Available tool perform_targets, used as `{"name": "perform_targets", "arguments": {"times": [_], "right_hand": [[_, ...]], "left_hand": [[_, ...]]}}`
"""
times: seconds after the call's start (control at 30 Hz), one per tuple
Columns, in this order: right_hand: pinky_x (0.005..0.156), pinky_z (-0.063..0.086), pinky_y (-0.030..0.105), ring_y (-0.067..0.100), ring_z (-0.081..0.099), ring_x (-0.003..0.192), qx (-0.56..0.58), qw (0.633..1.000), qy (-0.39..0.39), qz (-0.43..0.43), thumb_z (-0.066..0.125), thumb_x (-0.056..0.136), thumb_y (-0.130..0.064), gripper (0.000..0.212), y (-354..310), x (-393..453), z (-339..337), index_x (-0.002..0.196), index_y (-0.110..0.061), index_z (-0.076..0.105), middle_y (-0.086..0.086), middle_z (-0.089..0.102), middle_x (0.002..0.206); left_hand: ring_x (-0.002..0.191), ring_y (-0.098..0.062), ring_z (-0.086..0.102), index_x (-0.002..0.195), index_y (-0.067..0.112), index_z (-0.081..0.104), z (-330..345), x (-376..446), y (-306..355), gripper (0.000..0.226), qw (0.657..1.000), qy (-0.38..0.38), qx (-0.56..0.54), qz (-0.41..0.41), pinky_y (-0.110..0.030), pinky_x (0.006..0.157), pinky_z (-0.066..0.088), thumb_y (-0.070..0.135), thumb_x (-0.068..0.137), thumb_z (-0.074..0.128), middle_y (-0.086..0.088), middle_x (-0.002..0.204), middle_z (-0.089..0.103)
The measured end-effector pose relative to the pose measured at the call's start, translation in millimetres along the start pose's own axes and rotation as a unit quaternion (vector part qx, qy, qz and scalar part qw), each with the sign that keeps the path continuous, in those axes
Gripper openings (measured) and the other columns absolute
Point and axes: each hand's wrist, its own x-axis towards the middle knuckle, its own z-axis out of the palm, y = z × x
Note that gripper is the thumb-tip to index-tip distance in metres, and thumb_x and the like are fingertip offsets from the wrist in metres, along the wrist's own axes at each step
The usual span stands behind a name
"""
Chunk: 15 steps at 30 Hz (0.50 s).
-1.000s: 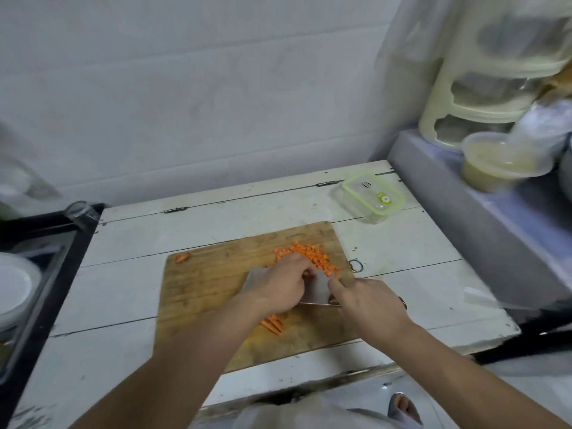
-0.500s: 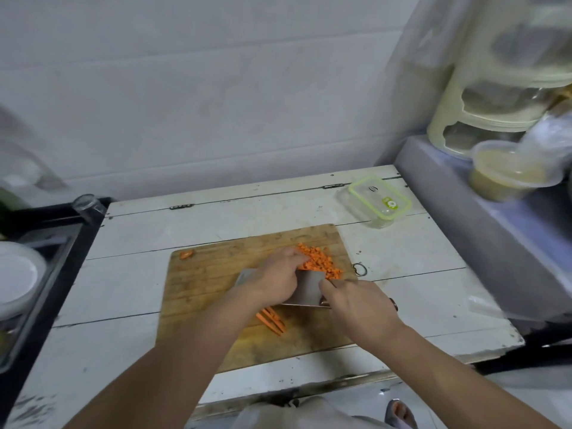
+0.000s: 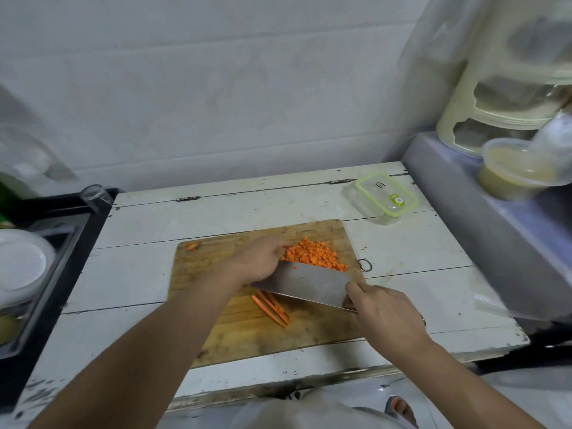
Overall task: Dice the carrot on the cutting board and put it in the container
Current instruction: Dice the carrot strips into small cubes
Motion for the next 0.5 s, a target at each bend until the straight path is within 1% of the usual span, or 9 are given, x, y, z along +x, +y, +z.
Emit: {"name": "perform_targets", "arguments": {"times": [0.03,0.1,0.13,0.17,0.23,0.3,0.4,0.47,0.5], "right_hand": [[0.042,0.019,0.026,0.018,0.052,0.042,-0.003,1.000,-0.007,0.007,0.085,0.052,-0.015,0.040,0,-2,0,0.074,-0.028,0.054,-0.009,0.056,0.058],[0.041,0.022,0.026,0.018,0.052,0.043,-0.007,1.000,-0.019,0.024,0.084,0.058,-0.021,0.037,1,-5,-2,0.076,-0.030,0.053,-0.007,0.057,0.056],[0.041,0.021,0.026,0.018,0.051,0.042,-0.005,0.999,-0.019,0.030,0.084,0.058,-0.021,0.036,2,-6,-1,0.075,-0.030,0.053,-0.006,0.056,0.055],[0.041,0.021,0.026,0.018,0.051,0.042,-0.004,0.999,-0.025,0.036,0.083,0.060,-0.021,0.035,2,-7,-2,0.075,-0.030,0.053,-0.006,0.056,0.055],[0.042,0.024,0.027,0.019,0.054,0.046,-0.003,0.999,-0.038,0.036,0.079,0.066,-0.022,0.031,-1,-7,-3,0.078,-0.030,0.052,-0.006,0.058,0.060],[0.044,0.029,0.029,0.020,0.058,0.053,0.004,0.999,-0.045,0.025,0.073,0.074,-0.021,0.025,-4,-5,-5,0.083,-0.030,0.052,-0.006,0.062,0.071],[0.046,0.033,0.029,0.021,0.062,0.058,0.011,0.998,-0.058,0.015,0.071,0.076,-0.019,0.022,-6,-2,-8,0.086,-0.030,0.054,-0.008,0.063,0.081],[0.046,0.034,0.029,0.022,0.062,0.058,0.016,0.998,-0.060,0.015,0.071,0.075,-0.019,0.021,-5,-2,-11,0.086,-0.029,0.055,-0.008,0.064,0.081],[0.047,0.035,0.030,0.023,0.062,0.059,0.016,0.998,-0.066,0.017,0.069,0.076,-0.018,0.020,-4,-3,-12,0.087,-0.029,0.056,-0.007,0.065,0.080]], "left_hand": [[0.139,-0.021,0.047,0.137,0.017,0.064,-4,1,0,0.057,0.998,0.029,-0.046,-0.024,-0.025,0.111,0.035,-0.009,0.096,0.035,-0.003,0.148,0.054],[0.132,-0.020,0.054,0.128,0.015,0.069,-10,-7,-8,0.054,0.985,0.114,-0.119,-0.056,-0.026,0.108,0.039,-0.012,0.095,0.035,-0.003,0.136,0.062],[0.126,-0.019,0.057,0.122,0.015,0.071,-11,-13,-14,0.052,0.980,0.152,-0.119,-0.049,-0.029,0.109,0.042,-0.012,0.095,0.037,-0.002,0.128,0.066],[0.121,-0.019,0.059,0.116,0.015,0.074,-11,-22,-20,0.050,0.982,0.165,-0.092,-0.029,-0.032,0.108,0.044,-0.013,0.094,0.039,-0.001,0.122,0.067],[0.115,-0.016,0.056,0.106,0.018,0.077,-4,-39,-20,0.049,0.993,0.113,0.001,0.044,-0.034,0.106,0.043,-0.013,0.091,0.042,0.003,0.114,0.066],[0.116,-0.015,0.051,0.109,0.021,0.076,9,-43,-11,0.049,0.994,0.028,0.049,0.091,-0.035,0.105,0.042,-0.009,0.092,0.041,0.004,0.116,0.063],[0.127,-0.020,0.043,0.133,0.024,0.064,20,-25,4,0.050,0.994,-0.045,0.078,0.069,-0.040,0.111,0.038,0.001,0.100,0.035,0.001,0.131,0.054],[0.136,-0.024,0.038,0.144,0.025,0.056,22,-12,11,0.052,0.991,-0.055,0.118,0.045,-0.046,0.115,0.033,0.005,0.101,0.034,-0.001,0.145,0.050],[0.139,-0.026,0.037,0.146,0.025,0.054,20,-9,12,0.053,0.990,-0.040,0.130,0.036,-0.047,0.116,0.033,0.006,0.101,0.035,-0.002,0.149,0.049]]}}
